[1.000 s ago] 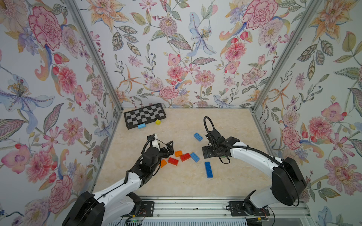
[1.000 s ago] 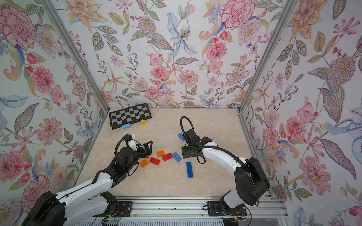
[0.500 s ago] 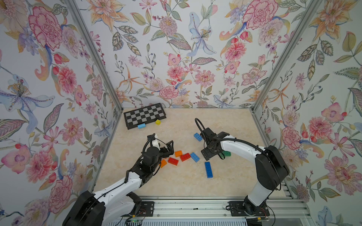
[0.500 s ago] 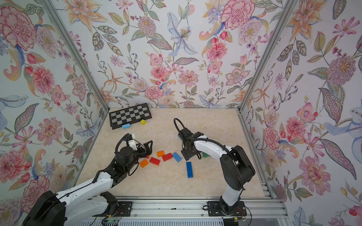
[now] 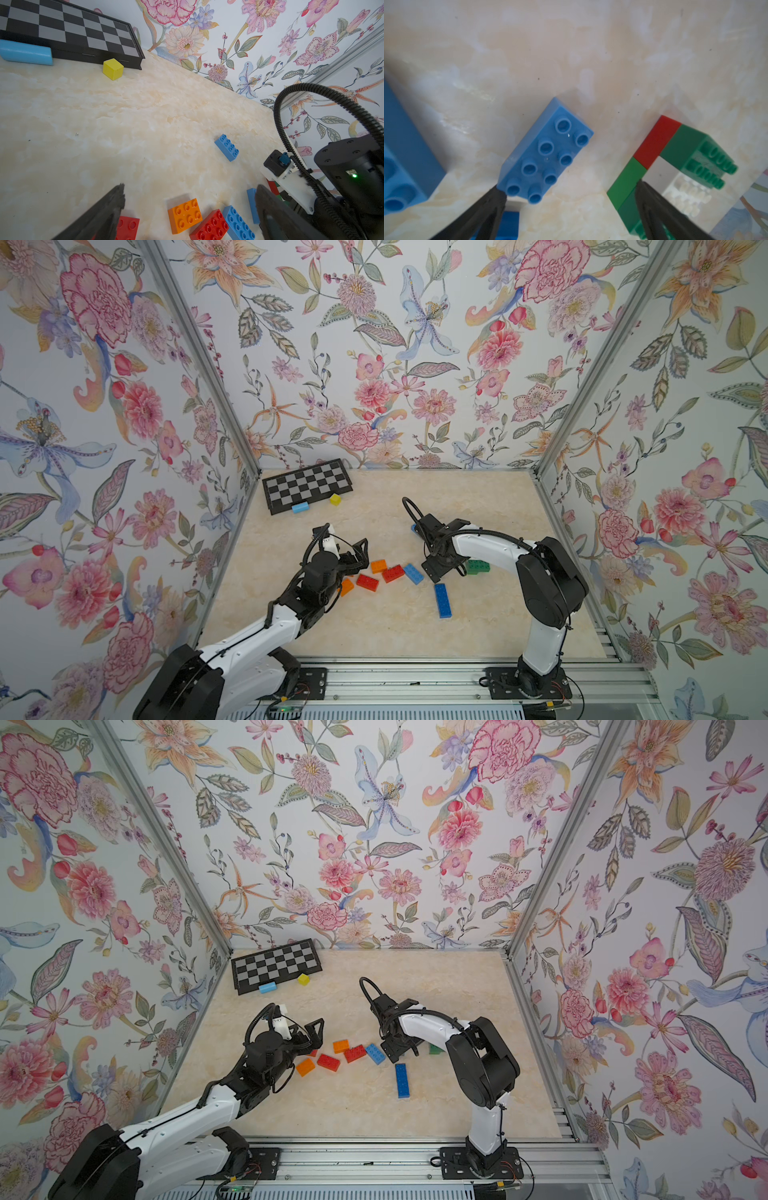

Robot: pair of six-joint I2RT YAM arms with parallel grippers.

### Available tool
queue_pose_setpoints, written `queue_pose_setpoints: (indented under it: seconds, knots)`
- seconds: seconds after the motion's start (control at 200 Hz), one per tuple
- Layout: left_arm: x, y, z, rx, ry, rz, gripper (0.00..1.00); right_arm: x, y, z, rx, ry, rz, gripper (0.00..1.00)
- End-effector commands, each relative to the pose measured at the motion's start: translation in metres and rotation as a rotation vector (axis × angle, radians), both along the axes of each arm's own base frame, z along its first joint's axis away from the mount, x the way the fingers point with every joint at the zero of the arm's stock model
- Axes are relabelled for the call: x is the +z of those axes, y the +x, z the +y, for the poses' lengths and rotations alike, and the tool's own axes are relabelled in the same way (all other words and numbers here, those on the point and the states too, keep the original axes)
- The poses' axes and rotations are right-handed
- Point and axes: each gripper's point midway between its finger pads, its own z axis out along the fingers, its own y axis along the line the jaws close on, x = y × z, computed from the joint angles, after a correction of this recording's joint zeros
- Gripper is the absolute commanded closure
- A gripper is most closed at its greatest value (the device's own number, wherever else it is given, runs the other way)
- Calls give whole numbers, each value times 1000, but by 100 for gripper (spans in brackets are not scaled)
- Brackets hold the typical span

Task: Assemble a rectangle with lego
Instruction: Pick up the lego brick from the center of the board.

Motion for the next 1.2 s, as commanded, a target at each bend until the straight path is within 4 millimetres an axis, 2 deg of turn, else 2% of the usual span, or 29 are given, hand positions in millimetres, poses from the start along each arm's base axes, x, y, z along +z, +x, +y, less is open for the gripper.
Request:
queue_pose_setpoints:
  seconds: [0.0,0.2,0.33,0.686,0.956,1.196]
  knots:
    - [8,6,7,38,9,-18,1,7,22,-13,-70,-13,-34,0]
    - [7,7,7,39,10,-17,1,7,49,-6,-120,36,-63,0]
    - [6,7,7,36,11,-15,1,0,55,2,-155,104,-30,2]
    - [7,5,10,47,20,-15,1,-12,53,11,-149,235,50,3]
    - [6,6,8,41,17,-11,1,-22,53,14,-113,242,81,4]
    - [6,6,8,44,14,-11,1,-12,41,15,-124,265,76,7]
